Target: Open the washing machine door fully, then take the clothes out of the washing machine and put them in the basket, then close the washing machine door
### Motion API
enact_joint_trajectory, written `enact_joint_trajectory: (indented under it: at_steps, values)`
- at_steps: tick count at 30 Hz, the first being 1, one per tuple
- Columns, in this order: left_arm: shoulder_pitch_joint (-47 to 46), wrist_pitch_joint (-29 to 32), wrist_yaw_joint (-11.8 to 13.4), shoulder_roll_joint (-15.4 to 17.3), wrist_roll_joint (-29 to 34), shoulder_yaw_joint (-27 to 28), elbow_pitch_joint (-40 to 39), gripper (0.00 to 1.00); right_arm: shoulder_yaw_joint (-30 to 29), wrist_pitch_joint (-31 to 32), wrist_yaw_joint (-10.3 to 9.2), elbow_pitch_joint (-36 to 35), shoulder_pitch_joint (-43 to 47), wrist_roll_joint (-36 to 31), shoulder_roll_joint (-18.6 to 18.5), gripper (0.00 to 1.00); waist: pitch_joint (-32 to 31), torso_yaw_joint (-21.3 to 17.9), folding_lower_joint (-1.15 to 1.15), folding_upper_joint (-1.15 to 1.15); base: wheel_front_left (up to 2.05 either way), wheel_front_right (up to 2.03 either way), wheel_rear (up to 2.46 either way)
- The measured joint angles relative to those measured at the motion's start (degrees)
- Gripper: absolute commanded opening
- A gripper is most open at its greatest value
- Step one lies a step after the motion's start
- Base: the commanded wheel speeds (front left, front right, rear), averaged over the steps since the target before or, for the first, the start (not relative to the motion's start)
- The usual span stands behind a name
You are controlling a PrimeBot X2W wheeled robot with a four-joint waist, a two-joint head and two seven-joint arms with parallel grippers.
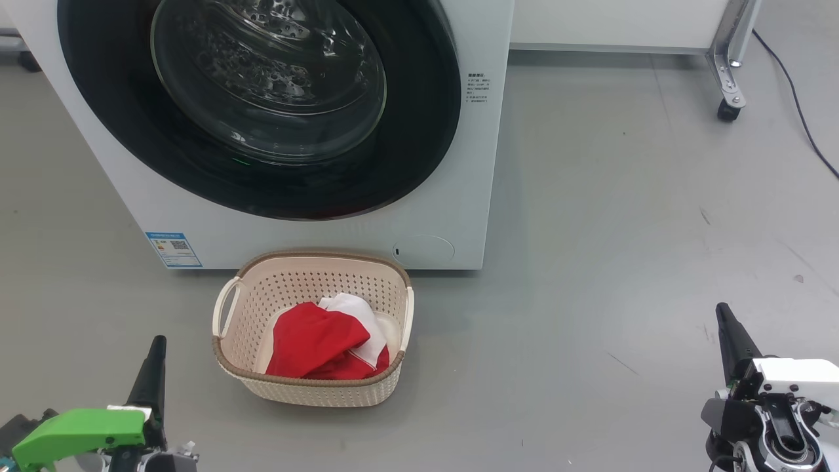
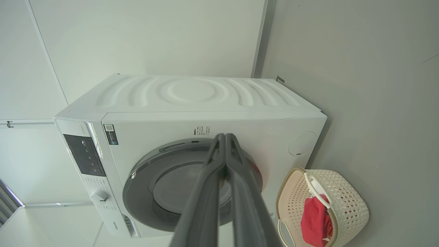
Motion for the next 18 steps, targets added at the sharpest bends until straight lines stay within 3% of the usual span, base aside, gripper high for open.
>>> enact_joint_trajectory:
  at_steps: [18]
  values:
    - [-0.05, 0.01, 0.0, -0.13, 0.0, 0.08, 0.0, 0.0, 0.01, 0.0, 0.0, 0.0, 0.0, 0.15, 0.0, 0.0, 0.0, 0.01, 0.0, 0.0, 0.0, 0.0, 0.0]
